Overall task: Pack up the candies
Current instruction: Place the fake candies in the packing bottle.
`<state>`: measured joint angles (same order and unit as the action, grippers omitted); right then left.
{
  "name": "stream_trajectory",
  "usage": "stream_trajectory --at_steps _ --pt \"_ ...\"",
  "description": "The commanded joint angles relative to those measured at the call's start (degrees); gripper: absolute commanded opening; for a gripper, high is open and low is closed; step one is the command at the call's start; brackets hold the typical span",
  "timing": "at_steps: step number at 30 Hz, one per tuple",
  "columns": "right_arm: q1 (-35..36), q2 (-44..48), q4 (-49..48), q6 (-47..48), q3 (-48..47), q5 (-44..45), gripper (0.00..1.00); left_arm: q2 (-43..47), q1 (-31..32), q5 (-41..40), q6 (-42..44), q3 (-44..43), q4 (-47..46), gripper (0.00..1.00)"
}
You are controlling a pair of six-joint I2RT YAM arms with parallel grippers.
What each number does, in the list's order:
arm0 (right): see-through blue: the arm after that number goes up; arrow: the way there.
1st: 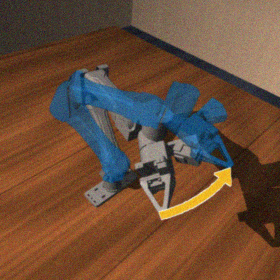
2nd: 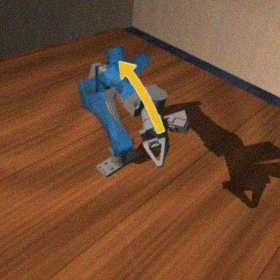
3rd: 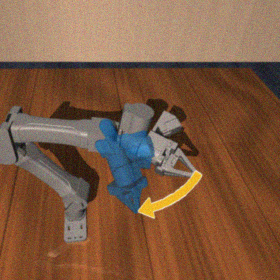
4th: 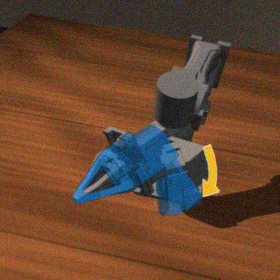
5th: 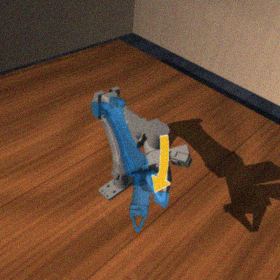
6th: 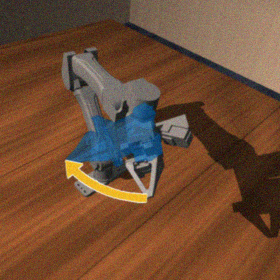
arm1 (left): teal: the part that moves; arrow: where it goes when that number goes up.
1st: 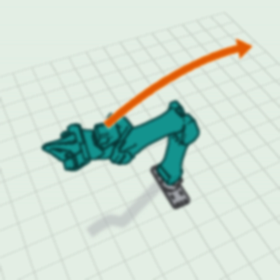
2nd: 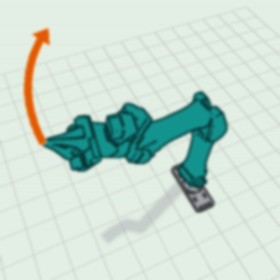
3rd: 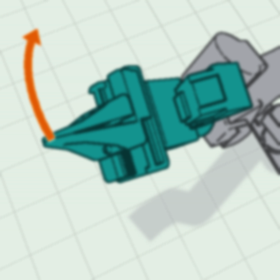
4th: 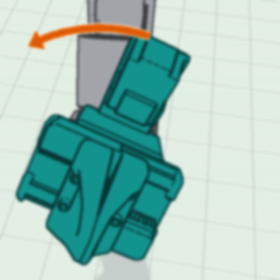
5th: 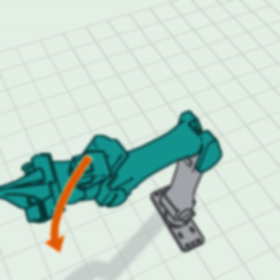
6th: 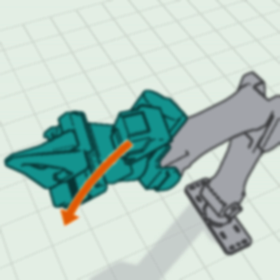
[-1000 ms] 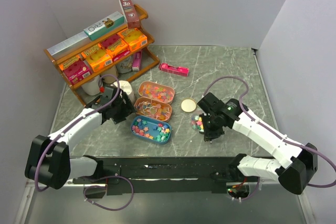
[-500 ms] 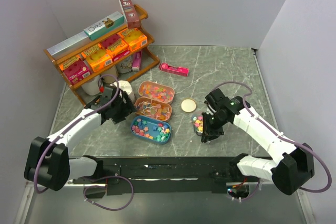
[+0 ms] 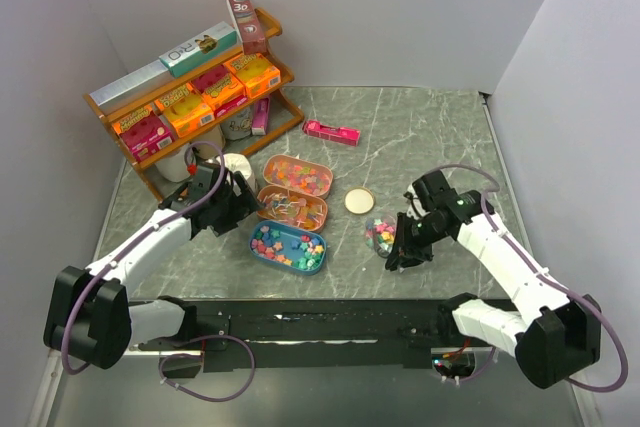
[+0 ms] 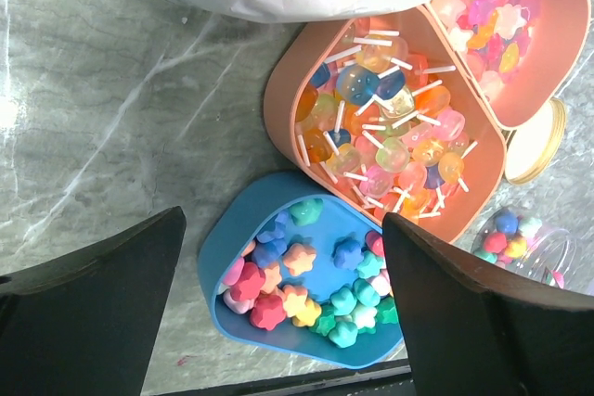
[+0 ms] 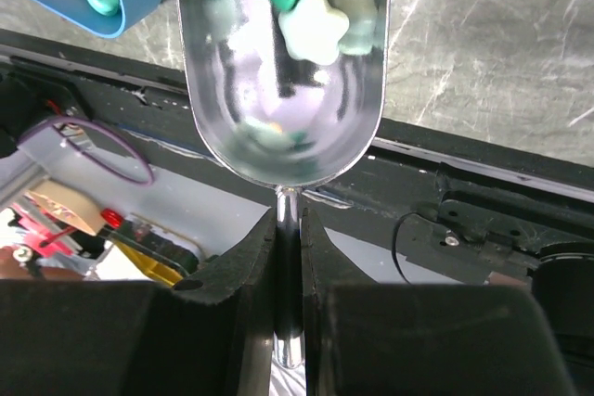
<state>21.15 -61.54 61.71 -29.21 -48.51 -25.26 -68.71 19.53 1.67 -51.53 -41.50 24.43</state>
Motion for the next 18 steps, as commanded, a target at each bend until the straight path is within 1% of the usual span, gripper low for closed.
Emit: stream_trajectory --at_steps 1,5,7,8,13,18 --pt "-1.8 2.6 -1.0 -1.5 1.4 -3.3 0.0 1.1 -0.2 0.2 0.8 -2.1 -1.7 0.95" --pt "-3.8 4.0 -2.6 -2.8 3.0 -6.7 0.0 1.7 -0.2 -0.4 0.9 -2.0 -1.3 0.99" --pt "-5.5 4.7 -3.3 -3.0 3.9 -9.1 0.0 2.2 -0.2 -0.7 0.8 -2.0 -1.3 0.99" --pt "-6.1 4.8 -3.4 -3.0 4.2 -10.0 0.0 2.6 -0.2 -0.9 0.9 -1.9 -1.1 0.97" --pt "-9.5 5.9 -4.2 -3.3 5.4 -13.4 0.0 3.2 -0.2 -1.3 0.9 -2.1 -0.4 0.96" --pt "-11.1 7.0 -4.6 -3.5 6.2 -15.7 0.0 3.2 -0.2 -1.5 1.0 -2.5 0.1 0.96"
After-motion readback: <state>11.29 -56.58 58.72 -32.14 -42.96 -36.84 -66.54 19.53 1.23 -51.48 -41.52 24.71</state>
